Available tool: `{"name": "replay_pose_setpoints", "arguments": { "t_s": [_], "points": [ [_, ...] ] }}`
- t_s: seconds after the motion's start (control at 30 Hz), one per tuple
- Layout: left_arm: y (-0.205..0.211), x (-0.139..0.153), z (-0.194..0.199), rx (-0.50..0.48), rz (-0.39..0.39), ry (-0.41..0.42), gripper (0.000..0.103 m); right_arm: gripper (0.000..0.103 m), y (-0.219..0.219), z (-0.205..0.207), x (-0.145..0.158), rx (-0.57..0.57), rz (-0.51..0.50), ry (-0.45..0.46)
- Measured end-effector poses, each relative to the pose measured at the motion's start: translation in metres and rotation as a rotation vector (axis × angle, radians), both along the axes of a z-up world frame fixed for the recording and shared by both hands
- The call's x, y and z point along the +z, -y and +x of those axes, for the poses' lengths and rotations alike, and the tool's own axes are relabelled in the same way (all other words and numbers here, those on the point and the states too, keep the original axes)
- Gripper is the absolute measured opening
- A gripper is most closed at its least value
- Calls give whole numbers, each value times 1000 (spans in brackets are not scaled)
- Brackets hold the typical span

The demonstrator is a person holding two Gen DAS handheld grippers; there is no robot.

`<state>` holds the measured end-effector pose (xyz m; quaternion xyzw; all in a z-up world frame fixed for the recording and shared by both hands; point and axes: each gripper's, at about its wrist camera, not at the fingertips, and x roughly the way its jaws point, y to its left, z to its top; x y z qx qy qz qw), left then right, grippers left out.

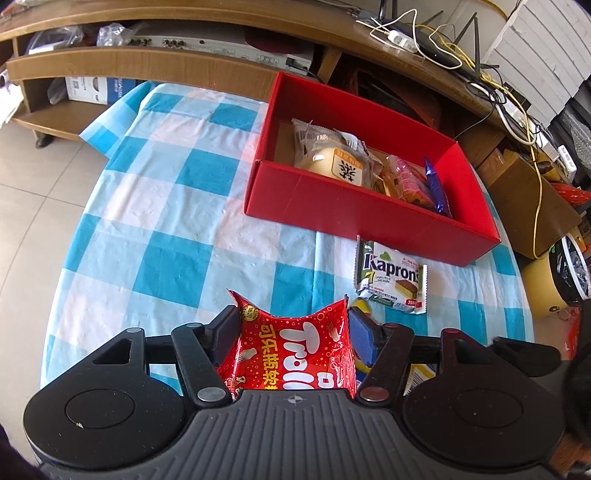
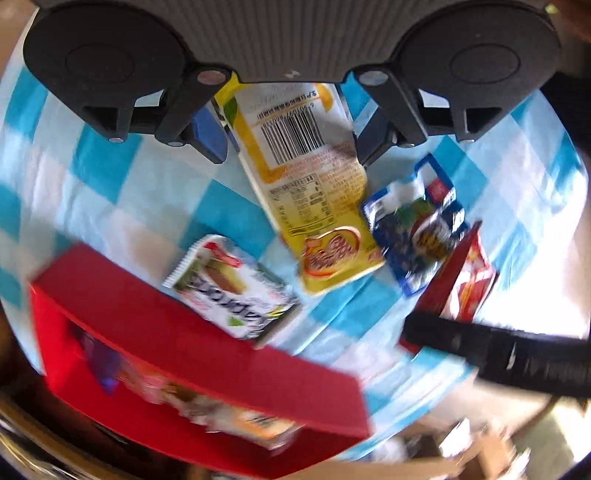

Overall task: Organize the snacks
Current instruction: 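Grasp the yellow snack packet with right gripper while left holds the Trolli packet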

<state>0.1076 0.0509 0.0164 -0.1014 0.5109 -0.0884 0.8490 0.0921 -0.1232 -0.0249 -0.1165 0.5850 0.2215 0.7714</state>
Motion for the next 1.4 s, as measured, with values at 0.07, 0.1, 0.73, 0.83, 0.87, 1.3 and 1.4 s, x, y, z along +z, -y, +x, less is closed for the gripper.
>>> {"name": "replay_pose_setpoints", "arguments": {
  "t_s": [0.07,0.1,0.73,0.83,0.87,1.3,1.4],
  "points": [
    [-1,-2,2,4,-1,-6,70,94,-1,4,-5,39,1,6],
    [-1,-3,2,5,-1,-10,70,103,-2,7,-8,50,2,-9],
    [6,-31,2,-31,79,-108,96,59,10,0,7,29,29,5],
    [6,-39,-1,-18,106,-121,95,58,15,-1,8,8,50,1],
    [7,-37,-3,-21,114,-112,92,58,16,0,7,3,54,1],
    [8,-13,-9,-3,59,-31,67,57,33,6,23,-69,145,25],
    [7,-6,-9,-1,39,-10,67,57,36,7,33,-79,156,62]
  ]
}}
